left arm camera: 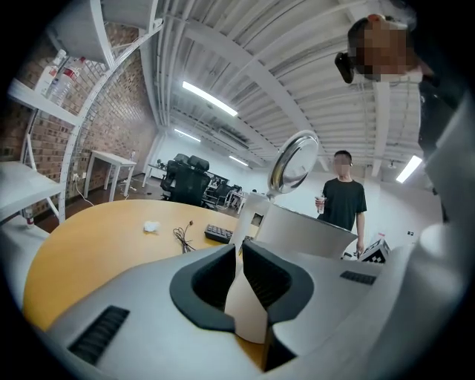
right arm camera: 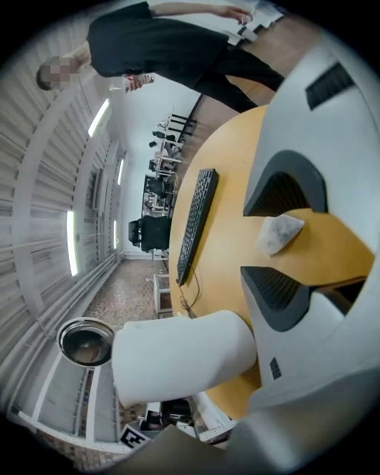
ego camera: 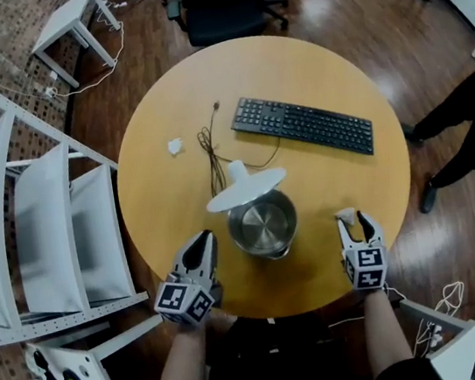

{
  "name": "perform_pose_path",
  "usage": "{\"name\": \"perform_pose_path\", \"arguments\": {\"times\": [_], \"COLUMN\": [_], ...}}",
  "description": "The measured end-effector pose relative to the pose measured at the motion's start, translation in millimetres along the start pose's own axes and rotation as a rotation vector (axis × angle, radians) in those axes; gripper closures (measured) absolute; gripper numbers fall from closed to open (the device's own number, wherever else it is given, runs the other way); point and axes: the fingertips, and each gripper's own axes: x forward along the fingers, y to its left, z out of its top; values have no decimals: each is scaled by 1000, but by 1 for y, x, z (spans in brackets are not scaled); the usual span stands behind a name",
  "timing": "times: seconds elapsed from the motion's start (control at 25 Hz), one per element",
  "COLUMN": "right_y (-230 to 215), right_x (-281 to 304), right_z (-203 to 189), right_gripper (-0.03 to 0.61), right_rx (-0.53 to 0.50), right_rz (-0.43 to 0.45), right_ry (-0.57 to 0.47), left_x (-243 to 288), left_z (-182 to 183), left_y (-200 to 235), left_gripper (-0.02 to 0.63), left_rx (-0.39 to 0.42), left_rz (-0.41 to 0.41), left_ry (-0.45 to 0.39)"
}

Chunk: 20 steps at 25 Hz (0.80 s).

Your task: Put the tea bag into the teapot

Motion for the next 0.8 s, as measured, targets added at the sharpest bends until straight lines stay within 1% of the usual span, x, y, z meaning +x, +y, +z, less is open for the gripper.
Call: {"name": "perform_pose_path", "arguments": {"times": [0.12,0.28,0.32,0.36,0.44,0.64,0.68,0.72,0.8], "right_y": [-3,-4,-4,-3,-2,-4,-5,-6,-5], "right_x": [12,31,35,39,45,50,50,48,44], "right_z": [-9,-23,-28,-32,-34,-40,-41,-40,-33], "right_gripper": [365,365,359,330,330,352,409,489,492], "right_rx": [-92,-168,-187,-202,-184,-24,-13,-10,-24], "right_rz": [-15,-7,-4,-4,-2,56,59,55,46], "right_ry": [51,121,142,157,166,175,177,175,148], "left_x": [0,-4,-6,-9,-14,-18,-18,-18,-16], "left_z": [-4,-9,-11,-12,-14,-16,-15,-13,-8], "left_y": [-3,-6,-5,-3,2,8,7,6,4], "left_gripper": [589,589,589,589,589,589,589,589,589], "left_rx": [-8,-11,-11,-11,-12,-22,-20,-15,-3], "left_rz": [-1,9,17,26,42,57,55,51,37], "left_ry": [22,46,51,56,62,67,66,62,48]}}
